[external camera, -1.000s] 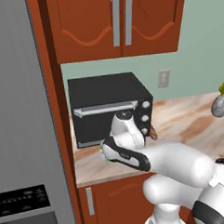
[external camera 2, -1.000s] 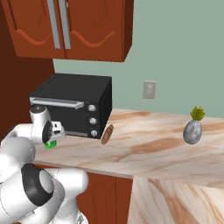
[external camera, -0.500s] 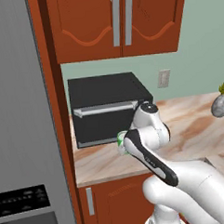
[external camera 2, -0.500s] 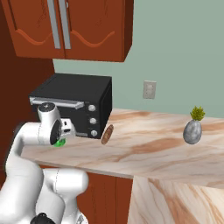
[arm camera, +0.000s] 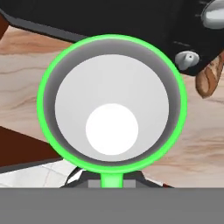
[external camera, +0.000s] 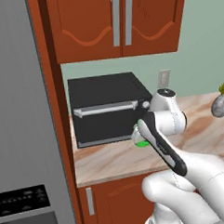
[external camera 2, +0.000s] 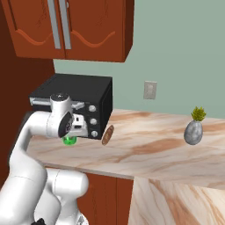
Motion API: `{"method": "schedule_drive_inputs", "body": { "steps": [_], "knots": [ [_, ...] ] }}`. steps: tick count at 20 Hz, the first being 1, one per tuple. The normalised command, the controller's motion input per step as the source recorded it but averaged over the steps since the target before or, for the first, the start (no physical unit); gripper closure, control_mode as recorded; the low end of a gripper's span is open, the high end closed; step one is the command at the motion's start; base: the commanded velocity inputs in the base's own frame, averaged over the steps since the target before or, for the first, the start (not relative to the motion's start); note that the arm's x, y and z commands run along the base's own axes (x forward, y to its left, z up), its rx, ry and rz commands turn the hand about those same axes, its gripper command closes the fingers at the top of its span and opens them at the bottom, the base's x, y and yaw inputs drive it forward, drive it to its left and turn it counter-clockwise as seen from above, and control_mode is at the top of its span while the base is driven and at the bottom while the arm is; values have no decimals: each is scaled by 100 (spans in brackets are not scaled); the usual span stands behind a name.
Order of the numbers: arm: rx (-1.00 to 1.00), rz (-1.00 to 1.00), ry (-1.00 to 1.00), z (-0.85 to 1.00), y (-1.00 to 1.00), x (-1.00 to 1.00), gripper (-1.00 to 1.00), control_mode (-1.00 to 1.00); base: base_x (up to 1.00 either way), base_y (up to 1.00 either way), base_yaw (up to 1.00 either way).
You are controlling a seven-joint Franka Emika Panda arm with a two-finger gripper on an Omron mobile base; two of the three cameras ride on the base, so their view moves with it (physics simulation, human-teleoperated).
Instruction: Pick the mug from the counter and place it inside the microwave. Then close the microwave.
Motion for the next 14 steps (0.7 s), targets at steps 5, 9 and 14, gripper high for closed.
{"method": "schedule_drive_inputs", "body": {
  "steps": [5, 9, 14],
  "knots": [
    [0, -40, 25, 23, -22, 8, 100, -100, 0, 0, 0],
    [0, -30, 7, -4, -34, 0, 100, -100, 0, 0, 0],
    [0, -10, -19, -19, -38, -12, 100, -100, 0, 0, 0]
  ]
}}
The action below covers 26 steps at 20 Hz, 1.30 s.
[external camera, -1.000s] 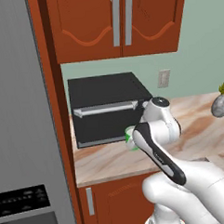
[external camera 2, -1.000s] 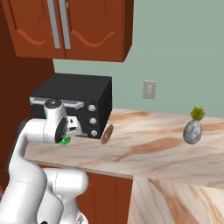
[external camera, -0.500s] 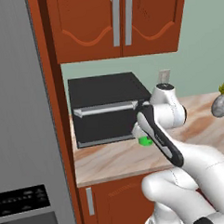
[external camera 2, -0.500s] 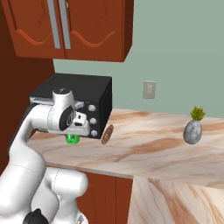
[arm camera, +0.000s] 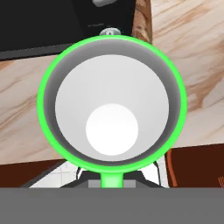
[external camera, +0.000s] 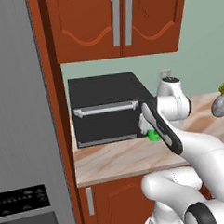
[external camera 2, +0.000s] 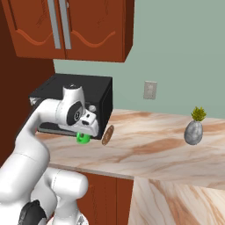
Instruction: Pick the mug from the counter and place it inside the microwave. Then close the microwave.
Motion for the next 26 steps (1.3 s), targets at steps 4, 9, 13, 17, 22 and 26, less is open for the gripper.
{"method": "schedule_drive_inputs", "body": {
  "steps": [4, 9, 13, 17, 22, 26],
  "knots": [
    [0, -4, -23, 0, -13, -6, 100, -100, 0, 0, 0],
    [0, 0, -14, 27, -5, -23, 100, -100, 0, 0, 0],
    [0, 0, -6, 49, -22, -60, 100, -100, 0, 0, 0],
    [0, 0, 0, 50, -30, -59, 100, -100, 0, 0, 0],
    [0, 0, 0, 35, -6, -27, 100, -100, 0, 0, 0],
    [0, 0, -4, 48, 0, -27, 100, -100, 0, 0, 0]
  ]
}}
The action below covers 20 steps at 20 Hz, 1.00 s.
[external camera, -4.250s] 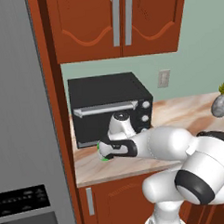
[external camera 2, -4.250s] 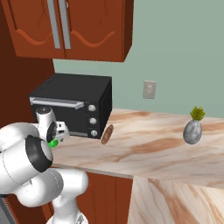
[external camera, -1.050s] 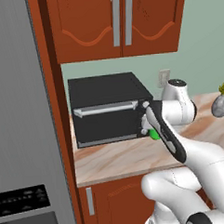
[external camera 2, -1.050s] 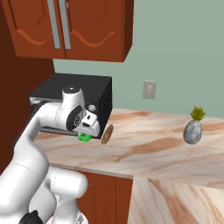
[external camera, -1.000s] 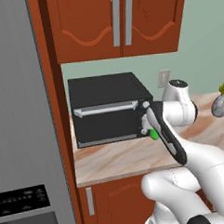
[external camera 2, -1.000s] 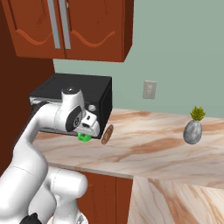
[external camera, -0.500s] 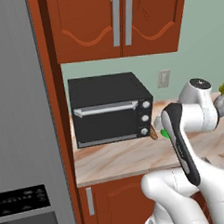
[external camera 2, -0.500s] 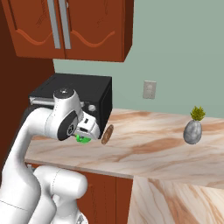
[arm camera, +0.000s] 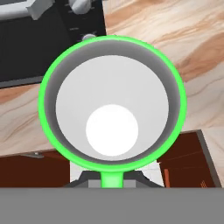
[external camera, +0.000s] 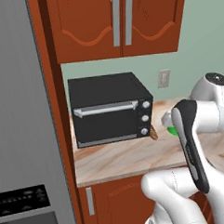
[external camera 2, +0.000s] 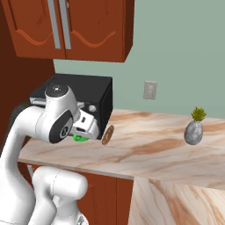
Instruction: Pick the mug from the counter and place it inside the microwave. Then close the microwave.
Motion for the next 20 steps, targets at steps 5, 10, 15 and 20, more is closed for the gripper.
{"method": "schedule_drive_inputs", "body": {
  "steps": [5, 10, 15, 20],
  "knots": [
    [0, 0, -6, 34, 0, -40, 100, -100, 0, 0, 0],
    [0, 0, -8, 9, 2, -29, 100, -100, 0, 0, 0],
    [0, 0, 0, 0, 0, 0, 100, -100, 0, 0, 0],
    [0, 0, 0, 0, 0, 0, 100, 100, -1, 0, 0]
  ]
}}
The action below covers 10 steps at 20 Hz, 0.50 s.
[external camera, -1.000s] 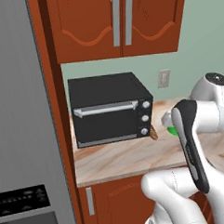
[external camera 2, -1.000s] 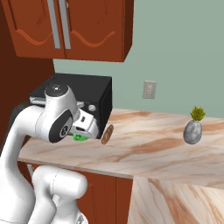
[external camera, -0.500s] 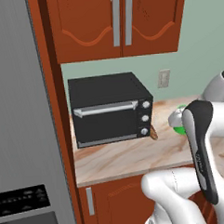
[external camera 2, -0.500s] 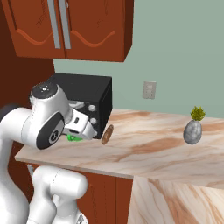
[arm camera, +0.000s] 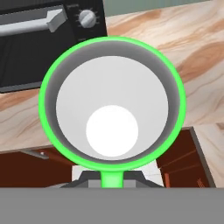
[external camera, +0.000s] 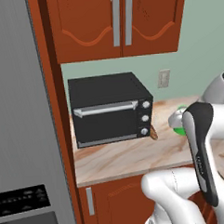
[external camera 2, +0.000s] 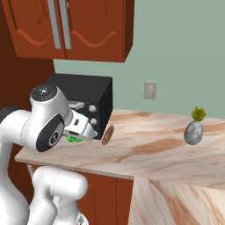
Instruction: Pick the mug from the counter and place it inside the microwave. Then close the microwave.
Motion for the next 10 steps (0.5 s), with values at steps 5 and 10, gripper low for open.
{"method": "schedule_drive_inputs", "body": {
  "steps": [5, 10],
  "knots": [
    [0, 0, 0, 0, 0, 0, 100, 100, -72, 16, 0],
    [0, 0, 0, 0, 0, 0, 100, 100, -68, 41, 6]
  ]
}}
